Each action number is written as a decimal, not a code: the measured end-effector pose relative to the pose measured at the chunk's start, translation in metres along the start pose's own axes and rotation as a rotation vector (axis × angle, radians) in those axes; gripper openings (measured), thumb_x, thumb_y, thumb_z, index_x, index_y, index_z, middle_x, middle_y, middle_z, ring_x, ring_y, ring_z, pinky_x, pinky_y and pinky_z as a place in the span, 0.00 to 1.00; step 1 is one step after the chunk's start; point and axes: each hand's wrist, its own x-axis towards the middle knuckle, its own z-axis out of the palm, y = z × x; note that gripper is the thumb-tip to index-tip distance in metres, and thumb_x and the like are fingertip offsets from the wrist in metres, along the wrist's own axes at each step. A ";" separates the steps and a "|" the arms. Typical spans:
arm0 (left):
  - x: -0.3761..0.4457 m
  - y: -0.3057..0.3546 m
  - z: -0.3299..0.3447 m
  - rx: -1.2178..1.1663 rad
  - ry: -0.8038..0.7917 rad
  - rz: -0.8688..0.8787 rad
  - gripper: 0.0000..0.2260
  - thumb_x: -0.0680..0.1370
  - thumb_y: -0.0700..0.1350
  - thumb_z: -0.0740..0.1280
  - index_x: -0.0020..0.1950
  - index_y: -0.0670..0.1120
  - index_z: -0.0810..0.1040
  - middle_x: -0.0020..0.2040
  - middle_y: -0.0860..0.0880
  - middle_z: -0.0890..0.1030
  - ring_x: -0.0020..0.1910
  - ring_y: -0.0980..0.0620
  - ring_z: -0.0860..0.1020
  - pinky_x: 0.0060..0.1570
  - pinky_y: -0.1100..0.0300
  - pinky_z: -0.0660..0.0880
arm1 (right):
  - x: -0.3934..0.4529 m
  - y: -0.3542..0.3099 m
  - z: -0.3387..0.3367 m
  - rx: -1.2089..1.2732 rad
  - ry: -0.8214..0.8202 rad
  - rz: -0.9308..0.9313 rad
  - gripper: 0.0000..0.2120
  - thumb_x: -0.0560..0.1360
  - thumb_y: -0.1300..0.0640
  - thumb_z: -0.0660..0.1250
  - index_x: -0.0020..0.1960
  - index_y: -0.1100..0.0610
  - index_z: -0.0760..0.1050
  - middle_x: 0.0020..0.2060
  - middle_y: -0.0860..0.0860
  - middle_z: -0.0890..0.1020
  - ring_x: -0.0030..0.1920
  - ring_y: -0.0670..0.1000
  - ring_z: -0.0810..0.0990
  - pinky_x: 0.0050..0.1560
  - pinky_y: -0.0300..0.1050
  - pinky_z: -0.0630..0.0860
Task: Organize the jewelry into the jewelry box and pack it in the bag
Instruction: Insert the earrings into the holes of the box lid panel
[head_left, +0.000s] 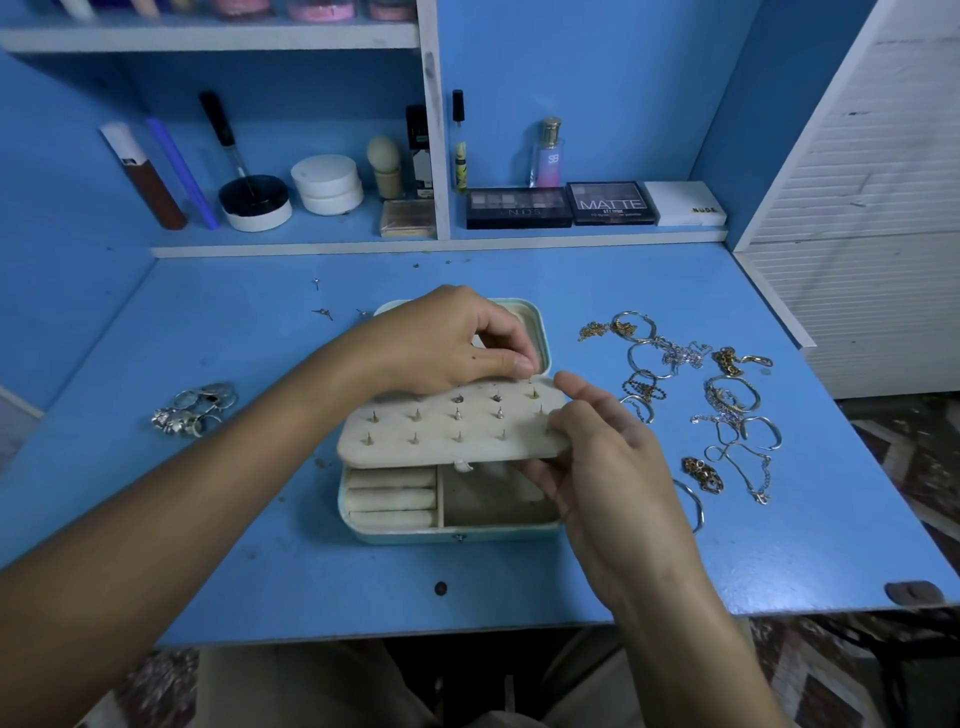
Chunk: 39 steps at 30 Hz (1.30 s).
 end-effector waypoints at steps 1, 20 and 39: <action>0.001 0.000 0.000 0.006 -0.003 0.003 0.04 0.78 0.48 0.71 0.50 0.51 0.85 0.44 0.60 0.84 0.46 0.64 0.80 0.49 0.69 0.75 | 0.000 0.000 0.000 0.001 -0.001 -0.001 0.13 0.80 0.66 0.57 0.60 0.56 0.76 0.34 0.46 0.85 0.36 0.43 0.84 0.36 0.40 0.81; 0.007 0.007 -0.008 0.097 -0.114 -0.010 0.04 0.78 0.50 0.71 0.50 0.55 0.85 0.46 0.62 0.84 0.48 0.65 0.79 0.50 0.67 0.74 | 0.000 0.000 0.000 0.003 0.002 -0.010 0.13 0.80 0.66 0.58 0.58 0.56 0.77 0.36 0.47 0.85 0.37 0.44 0.84 0.37 0.40 0.80; 0.013 0.023 -0.014 0.165 -0.155 -0.056 0.04 0.76 0.45 0.70 0.43 0.54 0.83 0.37 0.58 0.84 0.34 0.65 0.78 0.35 0.75 0.69 | -0.001 -0.001 0.000 0.008 -0.008 -0.011 0.13 0.80 0.67 0.57 0.54 0.55 0.78 0.38 0.49 0.85 0.38 0.45 0.84 0.36 0.39 0.80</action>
